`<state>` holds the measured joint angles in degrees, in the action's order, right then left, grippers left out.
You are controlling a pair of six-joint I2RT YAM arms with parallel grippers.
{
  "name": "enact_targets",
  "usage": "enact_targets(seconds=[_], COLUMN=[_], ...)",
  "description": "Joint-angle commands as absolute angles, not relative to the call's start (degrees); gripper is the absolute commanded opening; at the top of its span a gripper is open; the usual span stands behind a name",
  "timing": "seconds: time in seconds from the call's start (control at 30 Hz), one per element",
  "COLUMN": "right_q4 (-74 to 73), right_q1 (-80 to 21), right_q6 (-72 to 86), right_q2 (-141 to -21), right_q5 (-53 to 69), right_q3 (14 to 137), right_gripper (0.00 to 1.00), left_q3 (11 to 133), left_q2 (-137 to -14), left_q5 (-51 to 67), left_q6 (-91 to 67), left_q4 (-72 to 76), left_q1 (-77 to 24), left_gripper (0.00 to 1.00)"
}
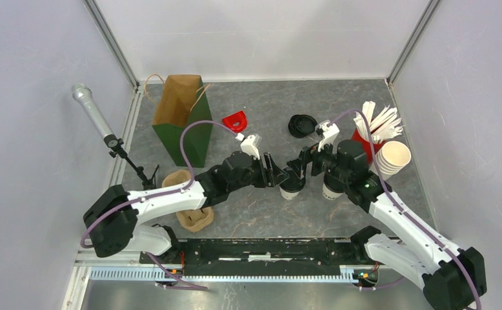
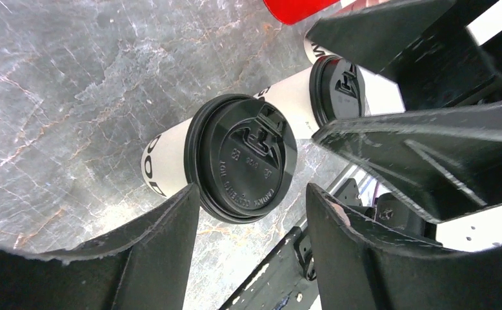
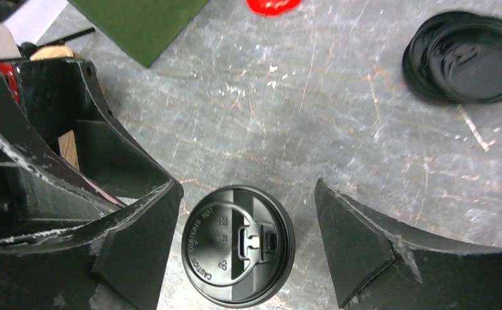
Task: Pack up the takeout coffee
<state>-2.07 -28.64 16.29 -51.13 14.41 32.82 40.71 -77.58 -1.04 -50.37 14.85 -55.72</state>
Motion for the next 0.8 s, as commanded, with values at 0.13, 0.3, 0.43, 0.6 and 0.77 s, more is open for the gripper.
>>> enact_targets(seconds=[0.13, 0.3, 0.43, 0.6, 0.77], right_q4=[-12.1, -16.9, -16.6, -15.4, -12.0], right_q1=[-28.8, -28.8, -28.8, -28.8, -28.8], right_q6=[9.5, 3.8, 2.4, 4.1, 6.6], right_q2=[-51.7, -49.7, -47.3, -46.8, -45.9], right_q5=[12.0, 9.2, 4.4, 4.9, 10.8], right_q3=[41.8, 43.4, 43.3, 43.7, 41.8], right_gripper=[0.92, 0.98, 0.98, 0.98, 0.98], left_q3=[47.1, 53.3, 56.8, 60.6, 59.0], left_q2=[-69.8, -63.5, -56.4, -49.0, -45.4], left_q5=[-7.7, -15.9, -25.9, -34.6, -36.6], left_q6=[-39.5, -32.7, -29.5, -24.1, -30.6], left_q4=[-0.9, -16.5, -25.6, -36.5, -46.4], left_q1=[-55.7, -55.7, -55.6, -55.6, -55.6], left_gripper=[0.77, 1.00, 1.00, 1.00, 1.00])
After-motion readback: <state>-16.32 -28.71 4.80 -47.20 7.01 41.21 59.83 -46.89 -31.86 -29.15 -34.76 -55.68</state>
